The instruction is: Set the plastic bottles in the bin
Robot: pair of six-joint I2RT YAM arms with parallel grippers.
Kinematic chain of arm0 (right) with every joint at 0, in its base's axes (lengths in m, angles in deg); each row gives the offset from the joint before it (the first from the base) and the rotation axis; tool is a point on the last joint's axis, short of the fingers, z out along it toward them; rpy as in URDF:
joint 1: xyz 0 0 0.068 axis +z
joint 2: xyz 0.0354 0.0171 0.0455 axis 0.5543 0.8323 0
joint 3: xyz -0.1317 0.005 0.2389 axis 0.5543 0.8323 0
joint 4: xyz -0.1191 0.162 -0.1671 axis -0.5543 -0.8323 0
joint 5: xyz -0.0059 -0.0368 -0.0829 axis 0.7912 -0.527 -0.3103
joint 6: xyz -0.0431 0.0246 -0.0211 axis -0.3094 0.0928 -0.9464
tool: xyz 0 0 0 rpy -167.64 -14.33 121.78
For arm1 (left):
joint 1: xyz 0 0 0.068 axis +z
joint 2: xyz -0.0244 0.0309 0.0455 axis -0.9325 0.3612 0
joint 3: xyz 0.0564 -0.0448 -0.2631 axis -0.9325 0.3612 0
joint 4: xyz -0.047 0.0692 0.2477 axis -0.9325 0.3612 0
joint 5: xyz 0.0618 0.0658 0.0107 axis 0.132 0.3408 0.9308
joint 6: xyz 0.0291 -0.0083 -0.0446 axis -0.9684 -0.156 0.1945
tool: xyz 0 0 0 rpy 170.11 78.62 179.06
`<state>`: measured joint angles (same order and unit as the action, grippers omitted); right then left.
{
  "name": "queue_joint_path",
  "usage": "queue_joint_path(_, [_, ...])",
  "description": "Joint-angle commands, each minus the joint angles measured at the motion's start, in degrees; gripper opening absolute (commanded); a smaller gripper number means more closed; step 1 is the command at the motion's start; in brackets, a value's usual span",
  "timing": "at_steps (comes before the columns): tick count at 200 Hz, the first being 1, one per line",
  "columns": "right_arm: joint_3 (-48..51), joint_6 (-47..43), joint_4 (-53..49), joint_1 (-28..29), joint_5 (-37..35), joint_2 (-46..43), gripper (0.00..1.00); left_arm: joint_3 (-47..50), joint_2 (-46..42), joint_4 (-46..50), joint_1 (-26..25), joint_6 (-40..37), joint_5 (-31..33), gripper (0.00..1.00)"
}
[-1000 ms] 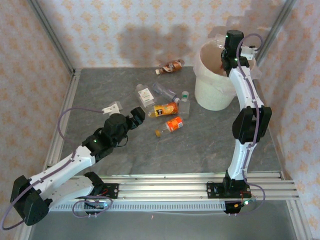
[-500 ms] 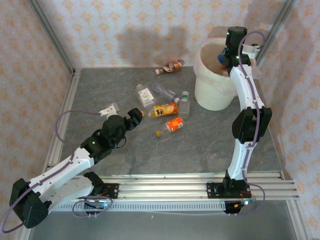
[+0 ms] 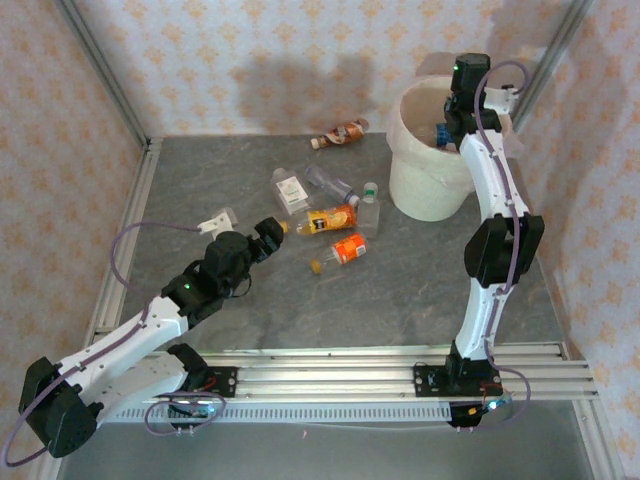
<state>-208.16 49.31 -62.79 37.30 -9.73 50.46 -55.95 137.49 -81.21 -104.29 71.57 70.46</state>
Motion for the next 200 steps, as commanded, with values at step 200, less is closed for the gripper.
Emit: queue_joint_path(200, [56.71,-29.74,-10.69,31.7,9.13,-39.04,0.99,-16.68,27.81,17.84,0.75,11.72,1.06,1.0])
